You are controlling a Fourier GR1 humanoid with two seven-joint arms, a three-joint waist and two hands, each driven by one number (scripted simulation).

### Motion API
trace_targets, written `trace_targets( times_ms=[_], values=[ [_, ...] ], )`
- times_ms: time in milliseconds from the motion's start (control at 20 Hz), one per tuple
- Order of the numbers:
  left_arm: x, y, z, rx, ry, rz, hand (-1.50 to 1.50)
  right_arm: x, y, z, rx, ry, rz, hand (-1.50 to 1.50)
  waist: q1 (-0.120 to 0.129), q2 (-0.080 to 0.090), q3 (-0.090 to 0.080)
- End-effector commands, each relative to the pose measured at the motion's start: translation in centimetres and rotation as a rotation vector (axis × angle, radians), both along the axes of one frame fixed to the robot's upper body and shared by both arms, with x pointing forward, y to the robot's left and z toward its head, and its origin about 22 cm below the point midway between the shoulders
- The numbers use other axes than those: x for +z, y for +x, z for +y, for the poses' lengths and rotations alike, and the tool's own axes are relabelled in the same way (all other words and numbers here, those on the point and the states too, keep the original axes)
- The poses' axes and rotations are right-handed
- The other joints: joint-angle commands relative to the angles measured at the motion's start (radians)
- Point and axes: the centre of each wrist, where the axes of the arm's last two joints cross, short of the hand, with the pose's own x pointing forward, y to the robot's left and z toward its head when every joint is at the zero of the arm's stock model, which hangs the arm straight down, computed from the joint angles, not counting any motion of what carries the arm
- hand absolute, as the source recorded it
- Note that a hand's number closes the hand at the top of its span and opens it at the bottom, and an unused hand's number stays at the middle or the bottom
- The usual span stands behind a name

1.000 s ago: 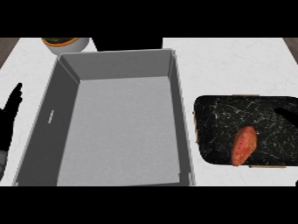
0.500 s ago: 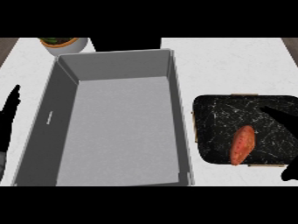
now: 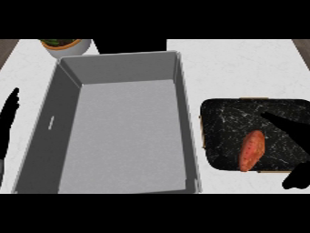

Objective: Pick the sweet potato from the tray and place it in the cardboard box

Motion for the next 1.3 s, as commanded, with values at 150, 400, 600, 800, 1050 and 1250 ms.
trace_targets(
  times_ms=[150, 400, 600, 800, 1050, 1250],
  values=[
    [-0.6, -1.2, -0.3, -0.008, -0.013, 0.006, 0.0, 2.0, -2.2, 2.6, 0.069, 0.049, -0.034, -1.5, -0.005, -0.002, 0.0],
    [1.1, -1.4, -1.4, -0.013, 0.008, 0.001, 0.0, -0.4, -1.0, 3.6, 0.04, -0.018, 0.029, -1.5, 0.005, -0.001, 0.0],
    [-0.2, -0.2, -0.4, -0.001, -0.006, -0.009, 0.0, -0.6, -0.7, 3.8, 0.021, -0.09, 0.086, -1.5, -0.001, 0.0, 0.0],
    [-0.5, 1.0, -0.4, -0.001, -0.022, 0.016, 0.0, -2.0, 1.1, 4.2, -0.019, -0.094, 0.103, -1.5, 0.0, 0.001, 0.0],
    [0.8, 0.7, -0.7, -0.019, -0.005, -0.009, 0.0, -4.0, 1.3, 5.2, -0.004, -0.158, -0.089, 1.5, 0.007, 0.002, 0.001],
    [0.9, 0.2, 0.1, 0.0, -0.006, 0.023, 0.0, -4.2, 1.4, 4.1, -0.03, -0.2, -0.159, 1.5, 0.004, 0.0, 0.0]
  ],
)
